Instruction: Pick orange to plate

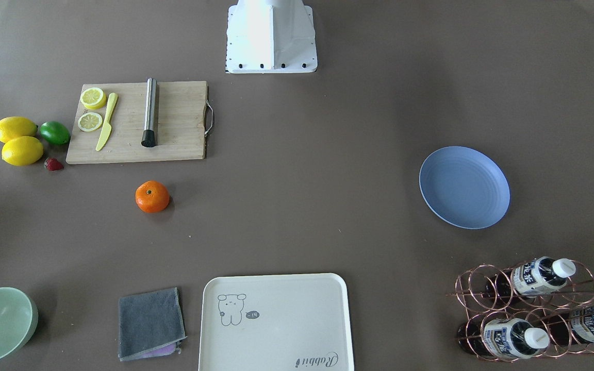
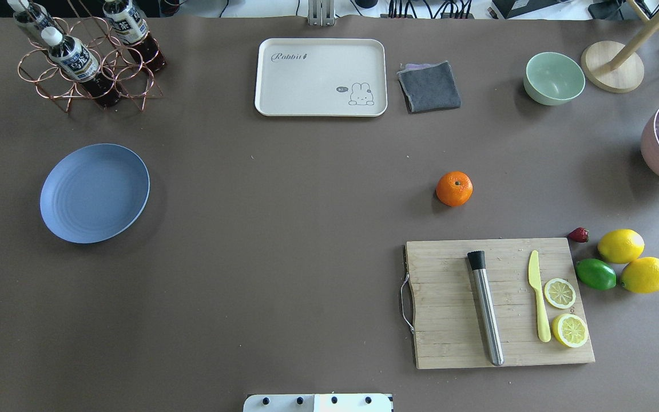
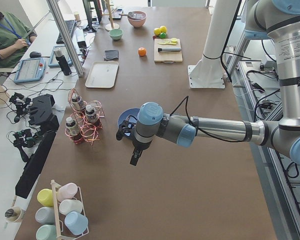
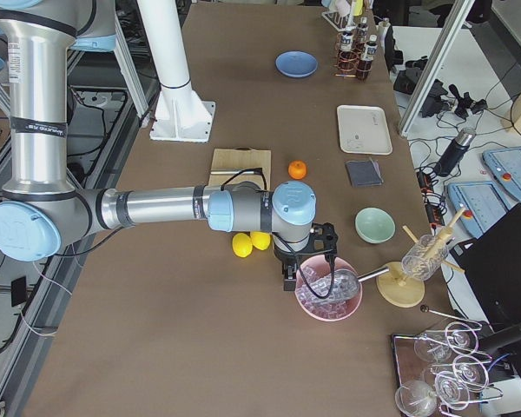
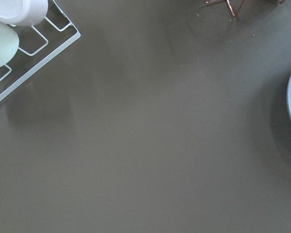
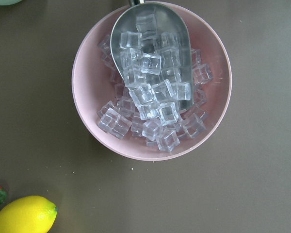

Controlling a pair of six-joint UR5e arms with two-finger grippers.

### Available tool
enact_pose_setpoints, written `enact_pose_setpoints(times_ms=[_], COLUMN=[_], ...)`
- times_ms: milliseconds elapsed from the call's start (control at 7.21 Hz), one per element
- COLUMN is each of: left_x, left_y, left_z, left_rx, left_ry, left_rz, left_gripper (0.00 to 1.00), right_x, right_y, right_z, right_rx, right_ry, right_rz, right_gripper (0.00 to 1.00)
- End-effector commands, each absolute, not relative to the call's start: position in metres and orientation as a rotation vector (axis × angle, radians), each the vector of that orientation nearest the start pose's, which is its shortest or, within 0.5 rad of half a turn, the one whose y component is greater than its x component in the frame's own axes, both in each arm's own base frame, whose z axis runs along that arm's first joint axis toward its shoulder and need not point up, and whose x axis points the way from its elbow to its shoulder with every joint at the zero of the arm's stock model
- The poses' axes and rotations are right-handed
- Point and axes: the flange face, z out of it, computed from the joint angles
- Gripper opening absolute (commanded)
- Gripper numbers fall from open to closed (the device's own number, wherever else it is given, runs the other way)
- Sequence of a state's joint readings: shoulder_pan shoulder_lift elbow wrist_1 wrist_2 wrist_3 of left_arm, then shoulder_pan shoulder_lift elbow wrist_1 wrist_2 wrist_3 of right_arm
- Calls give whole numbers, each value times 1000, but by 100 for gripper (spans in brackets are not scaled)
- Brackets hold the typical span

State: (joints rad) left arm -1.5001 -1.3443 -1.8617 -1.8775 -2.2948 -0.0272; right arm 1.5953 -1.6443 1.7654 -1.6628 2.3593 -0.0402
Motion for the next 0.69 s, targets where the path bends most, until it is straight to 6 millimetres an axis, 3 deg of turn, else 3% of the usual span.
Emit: enact_pose_setpoints(times_ms=[0, 555], left_x=[-35, -35], left_y=[-420, -421], left_z=[585, 587], left_rx=[315, 311], left_ry=[734, 733], left_rz=[177, 177], left_gripper=[98, 98], right_x=[74, 73], right_y=[-458, -458], right_z=[606, 593], right_rx=[53, 75], right_ry=[-789, -797], right_rz=[-26, -33], right_gripper=[100, 100])
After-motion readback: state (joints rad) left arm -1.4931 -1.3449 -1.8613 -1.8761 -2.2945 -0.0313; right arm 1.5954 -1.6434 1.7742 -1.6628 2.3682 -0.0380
